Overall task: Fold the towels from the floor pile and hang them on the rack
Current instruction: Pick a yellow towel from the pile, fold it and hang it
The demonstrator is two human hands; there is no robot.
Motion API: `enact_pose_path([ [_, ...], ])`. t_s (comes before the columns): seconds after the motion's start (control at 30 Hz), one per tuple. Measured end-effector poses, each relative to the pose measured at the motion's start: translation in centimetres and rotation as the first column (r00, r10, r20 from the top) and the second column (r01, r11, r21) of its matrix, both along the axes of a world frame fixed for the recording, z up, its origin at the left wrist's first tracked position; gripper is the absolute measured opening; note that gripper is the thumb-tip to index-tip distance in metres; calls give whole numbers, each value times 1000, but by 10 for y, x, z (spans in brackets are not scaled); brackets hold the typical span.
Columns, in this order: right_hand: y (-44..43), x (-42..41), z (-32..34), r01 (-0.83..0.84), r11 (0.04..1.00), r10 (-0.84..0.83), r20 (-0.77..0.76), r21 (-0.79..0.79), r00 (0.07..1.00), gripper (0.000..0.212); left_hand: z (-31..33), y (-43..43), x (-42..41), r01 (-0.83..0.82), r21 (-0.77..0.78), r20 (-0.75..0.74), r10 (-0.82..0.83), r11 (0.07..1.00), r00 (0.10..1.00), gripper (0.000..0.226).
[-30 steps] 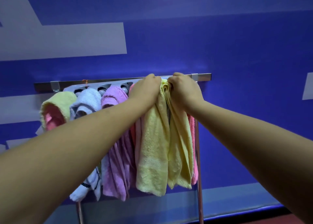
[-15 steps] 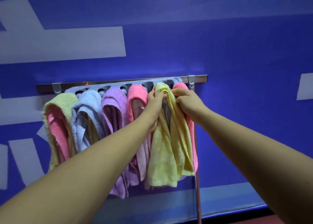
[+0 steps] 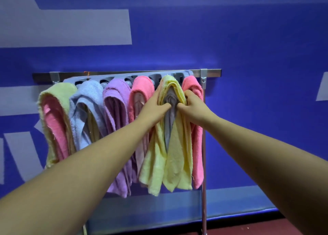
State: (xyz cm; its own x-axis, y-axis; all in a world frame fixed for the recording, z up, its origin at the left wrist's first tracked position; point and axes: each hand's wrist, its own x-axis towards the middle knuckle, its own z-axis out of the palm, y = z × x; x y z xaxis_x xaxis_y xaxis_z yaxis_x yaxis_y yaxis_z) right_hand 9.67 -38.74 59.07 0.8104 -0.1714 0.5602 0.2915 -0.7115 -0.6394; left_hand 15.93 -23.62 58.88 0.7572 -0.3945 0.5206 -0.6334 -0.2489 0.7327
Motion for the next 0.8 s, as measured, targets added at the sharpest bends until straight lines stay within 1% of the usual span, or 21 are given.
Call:
enact_pose_path([
  [0.03, -3, 0, 1, 12, 1000, -12, 5, -19, 1000, 12, 0, 0, 0, -31, 8, -2, 31, 999, 1000, 72],
  [0.07, -7, 1, 2, 35, 999, -34, 31, -35, 999, 9, 0, -2, 2, -72, 7, -6, 72, 997, 997, 61],
  [0.1, -12, 1, 3, 86, 995, -82, 72, -46, 994, 8, 0, -2, 1, -149, 11, 2, 149, 989, 989, 41],
  [0.13, -17, 2, 3, 150, 988, -145, 117, -41, 983, 13, 1, -3, 0, -232, 10, 31, 231, 973, 972, 17],
  [0.17, -21, 1, 3, 213, 977, -207, 149, -24, 967, 20, 1, -2, -1, -296, 10, 69, 295, 955, 953, 5],
  [0.2, -24, 1, 3, 252, 968, -247, 161, -12, 955, 23, 1, -2, -3, -337, 16, 111, 333, 941, 936, 8],
  [0.23, -23, 1, 2, 269, 963, -263, 158, -14, 952, 21, 0, -1, -5, -364, 29, 147, 356, 931, 923, 10],
  [0.3, -16, 4, 0, 283, 959, -275, 161, -31, 948, 18, -3, -3, -7, -410, 53, 225, 389, 910, 893, 24],
  [0.37, -8, 7, -3, 299, 954, -298, 157, 14, 942, 18, -7, -6, -7, -411, 107, 298, 365, 905, 882, 42],
  [0.4, -4, 9, -6, 300, 953, -302, 152, 38, 941, 16, -8, -7, -7, -398, 157, 327, 333, 904, 884, 46],
  [0.47, 2, 9, -12, 299, 953, -302, 152, 44, 941, 13, -9, -9, -4, -372, 208, 316, 298, 905, 901, 45],
  [0.57, 2, 6, -16, 342, 938, -347, 186, 60, 919, 14, -12, -5, -1, -368, 193, 304, 301, 909, 904, 30],
  [0.6, 1, 4, -18, 336, 940, -342, 192, 66, 920, 16, -13, -4, -2, -362, 187, 293, 300, 913, 908, 29],
  [0.63, 1, 3, -19, 308, 950, -313, 190, 60, 930, 19, -13, -4, -3, -339, 173, 261, 289, 925, 921, 33],
  [0.67, 2, 1, -21, 267, 963, -271, 183, 43, 945, 19, -13, -3, -3, -290, 155, 194, 259, 944, 946, 41],
  [0.73, 6, -4, -27, 195, 981, -193, 147, 0, 970, 19, -12, -1, 0, -116, 100, 20, 115, 988, 993, 55],
  [0.8, 12, -11, -32, 138, 990, -137, 94, -9, 986, 22, -16, 4, 3, 50, 30, -102, -47, 998, 994, 70],
])
